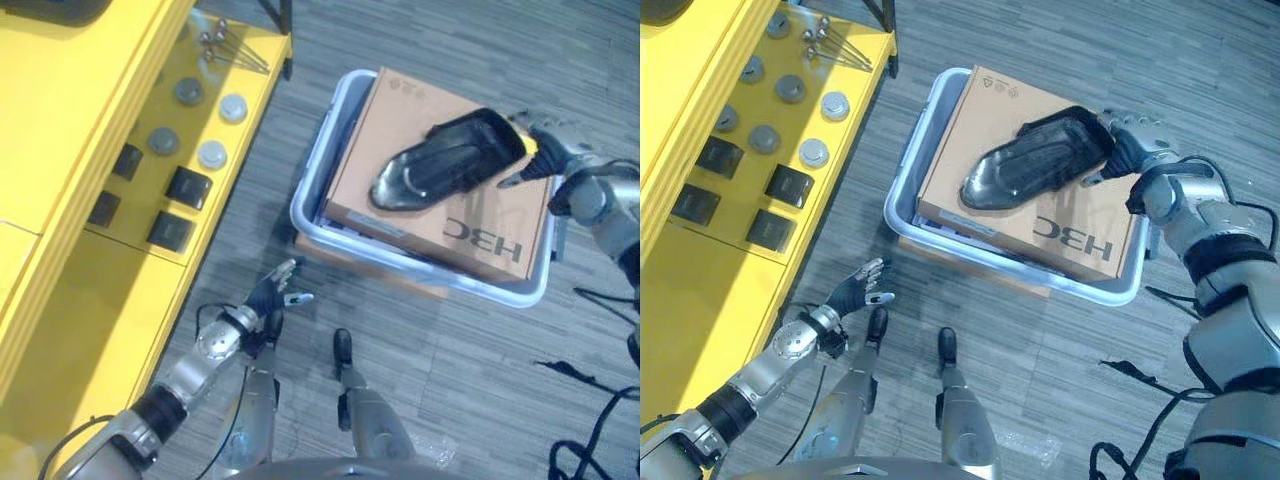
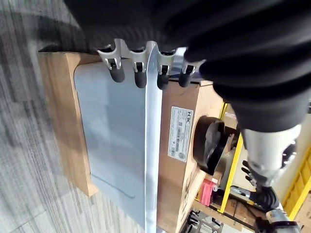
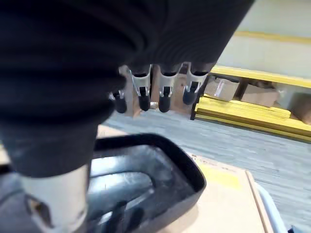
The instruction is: Move parts from the plastic box to the shelf.
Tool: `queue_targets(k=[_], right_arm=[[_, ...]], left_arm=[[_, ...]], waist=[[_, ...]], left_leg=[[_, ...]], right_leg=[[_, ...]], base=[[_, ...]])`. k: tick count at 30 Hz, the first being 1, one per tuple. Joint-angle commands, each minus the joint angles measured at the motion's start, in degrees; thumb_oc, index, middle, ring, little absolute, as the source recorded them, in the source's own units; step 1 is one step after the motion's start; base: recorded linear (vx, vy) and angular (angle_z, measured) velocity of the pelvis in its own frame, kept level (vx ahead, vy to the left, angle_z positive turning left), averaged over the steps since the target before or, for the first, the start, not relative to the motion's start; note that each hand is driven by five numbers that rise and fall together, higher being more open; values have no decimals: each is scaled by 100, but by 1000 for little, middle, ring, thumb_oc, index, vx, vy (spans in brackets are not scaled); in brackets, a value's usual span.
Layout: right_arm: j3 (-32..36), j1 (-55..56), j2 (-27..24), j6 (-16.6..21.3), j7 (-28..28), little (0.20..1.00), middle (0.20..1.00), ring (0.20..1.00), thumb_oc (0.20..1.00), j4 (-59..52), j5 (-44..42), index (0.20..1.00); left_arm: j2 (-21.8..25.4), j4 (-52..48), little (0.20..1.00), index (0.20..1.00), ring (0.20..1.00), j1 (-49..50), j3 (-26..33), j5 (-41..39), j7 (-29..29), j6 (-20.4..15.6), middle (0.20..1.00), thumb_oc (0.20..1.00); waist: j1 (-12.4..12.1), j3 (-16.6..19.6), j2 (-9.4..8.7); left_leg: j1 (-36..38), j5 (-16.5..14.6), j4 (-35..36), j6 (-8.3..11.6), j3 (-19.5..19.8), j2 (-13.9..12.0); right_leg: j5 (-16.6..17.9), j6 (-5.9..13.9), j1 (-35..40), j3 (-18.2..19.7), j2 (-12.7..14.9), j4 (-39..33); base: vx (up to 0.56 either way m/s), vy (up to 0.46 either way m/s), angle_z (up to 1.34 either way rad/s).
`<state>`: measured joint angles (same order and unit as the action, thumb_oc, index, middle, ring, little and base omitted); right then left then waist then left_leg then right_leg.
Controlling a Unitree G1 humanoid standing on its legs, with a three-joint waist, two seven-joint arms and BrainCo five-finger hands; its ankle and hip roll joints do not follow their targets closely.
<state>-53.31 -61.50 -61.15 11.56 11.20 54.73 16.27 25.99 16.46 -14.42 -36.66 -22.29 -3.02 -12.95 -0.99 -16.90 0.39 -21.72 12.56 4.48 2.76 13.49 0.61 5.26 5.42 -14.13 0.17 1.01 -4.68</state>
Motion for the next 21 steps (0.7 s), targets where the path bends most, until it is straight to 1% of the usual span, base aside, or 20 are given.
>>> queue_targets(k=[1,3,9,11,12,15,16,17,18,19,21], right_arm=[[-174,-139,-328,-55,-34,1000,1000,1000,1000,-148,354,1000],[-230,-62,-331,-20,-71,1000,1000,1000,1000,-165,430,1000],[-78,405,-240,48,-236,1000,1000,1000,1000,-161,397,1000],[-82,516,-157,37,-242,1000,1000,1000,1000,-84,480,1000],[-47,614,-6,-4,-189,1000,1000,1000,1000,115,595,1000],[-47,614,-6,-4,-189,1000,1000,1000,1000,115,595,1000],[-93,629,95,-80,-151,1000,1000,1000,1000,275,773,1000],[-11,690,610,-389,-34,200,200,200,200,963,1241,200],[21,738,812,-494,3,200,200,200,200,1093,1445,200],[23,741,819,-494,8,200,200,200,200,1099,1448,200],[140,860,1039,-588,86,200,200,200,200,1258,1573,200]], left_arm=[[-2,-147,1000,1000,1000,47,43,166,-116,-366,1000,1000],[-44,-119,1000,1000,1000,21,29,224,-99,-366,1000,1000],[-112,-93,1000,1000,1000,18,3,267,-67,-390,1000,1000],[-127,-97,1000,1000,1000,14,-9,285,-48,-400,1000,1000],[-136,-109,1000,1000,1000,16,-12,313,-19,-404,1000,1000],[-136,-109,1000,1000,1000,16,-12,313,-19,-404,1000,1000],[-139,-106,1000,1000,1000,2,-25,315,-20,-399,1000,1000],[-218,-52,1000,1000,1000,-49,-22,364,37,-380,1000,1000],[-260,-28,1000,1000,1000,-48,4,358,65,-376,1000,1000],[-258,-26,1000,1000,1000,-47,3,358,66,-377,1000,1000],[-323,-11,1000,1000,1000,-18,21,319,92,-361,1000,1000]], waist=[[17,146,-226],[21,121,-214],[23,90,-176],[11,76,-168],[-8,56,-142],[-8,56,-142],[-27,40,-123],[-97,-13,-5],[-104,-31,42],[-104,-29,40],[-134,-33,96]], left_leg=[[327,-925,52,-58,-181,126],[289,-901,52,-52,-154,133],[221,-884,52,-45,-101,147],[212,-887,52,-51,-96,153],[201,-886,52,-56,-90,164],[201,-886,52,-56,-90,164],[187,-883,52,-57,-90,170],[127,-855,52,-56,-105,191],[108,-839,52,-51,-108,200],[107,-839,52,-51,-107,200],[93,-828,52,-57,-88,213]], right_leg=[[-93,-76,-395,48,39,-27],[-91,-79,-417,34,39,-30],[-109,-85,-463,6,46,-32],[-109,-88,-470,14,45,-32],[-102,-86,-486,12,48,-32],[-102,-86,-486,12,48,-32],[-99,-86,-499,8,54,-32],[-81,-86,-558,6,67,-32],[-75,-90,-577,-9,70,-32],[-75,-90,-578,-10,70,-32],[-79,-93,-585,-22,72,-32]], base=[[6,-16,13],[9,-20,12],[2,-7,2],[0,0,0],[0,0,0],[-3,-2,-2],[-43,-16,-7],[-45,-20,-6],[-35,-16,2],[0,0,0],[0,0,0]])
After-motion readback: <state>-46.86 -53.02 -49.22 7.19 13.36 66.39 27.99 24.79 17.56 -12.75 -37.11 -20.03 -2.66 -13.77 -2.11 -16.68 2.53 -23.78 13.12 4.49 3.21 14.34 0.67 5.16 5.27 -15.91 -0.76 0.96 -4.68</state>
